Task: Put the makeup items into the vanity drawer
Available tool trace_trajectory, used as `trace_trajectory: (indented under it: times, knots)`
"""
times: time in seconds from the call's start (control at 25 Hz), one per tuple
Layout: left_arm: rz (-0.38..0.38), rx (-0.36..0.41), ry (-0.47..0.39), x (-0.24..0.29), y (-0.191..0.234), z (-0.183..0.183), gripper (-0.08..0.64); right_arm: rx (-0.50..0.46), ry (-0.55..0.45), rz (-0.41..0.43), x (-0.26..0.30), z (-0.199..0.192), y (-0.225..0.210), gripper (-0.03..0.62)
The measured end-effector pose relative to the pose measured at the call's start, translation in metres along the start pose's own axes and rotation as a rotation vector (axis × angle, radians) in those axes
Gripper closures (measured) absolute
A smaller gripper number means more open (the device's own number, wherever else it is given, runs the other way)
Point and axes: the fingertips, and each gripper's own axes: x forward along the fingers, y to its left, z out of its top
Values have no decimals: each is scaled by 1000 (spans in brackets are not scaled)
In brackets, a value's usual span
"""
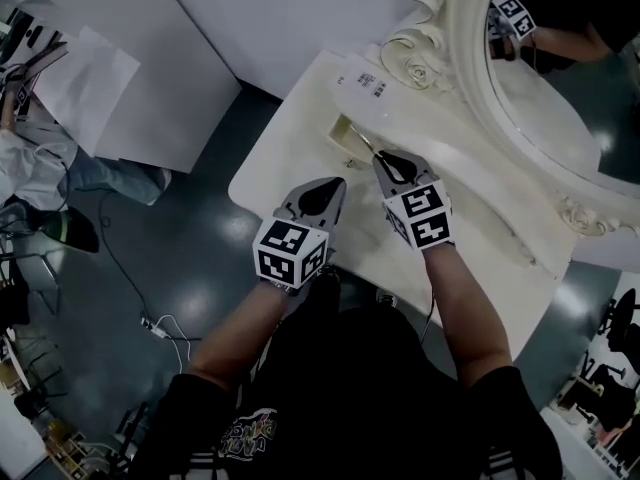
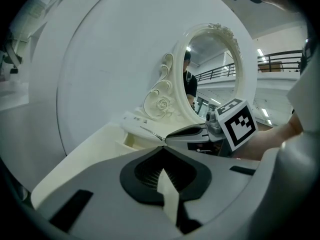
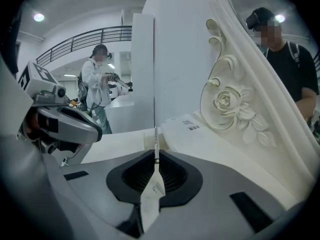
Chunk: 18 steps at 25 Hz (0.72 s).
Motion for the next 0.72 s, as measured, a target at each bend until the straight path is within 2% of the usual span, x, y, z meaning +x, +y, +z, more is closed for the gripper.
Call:
trace_trajectory:
  times: [0.36, 0.72]
  knots:
    - [-17, -44, 43, 16, 31, -14, 560, -23, 101, 2, 29, -10, -2, 541]
    - [-40, -71, 55, 29, 39, -19, 560, -46, 171, 0, 42, -19, -5, 541]
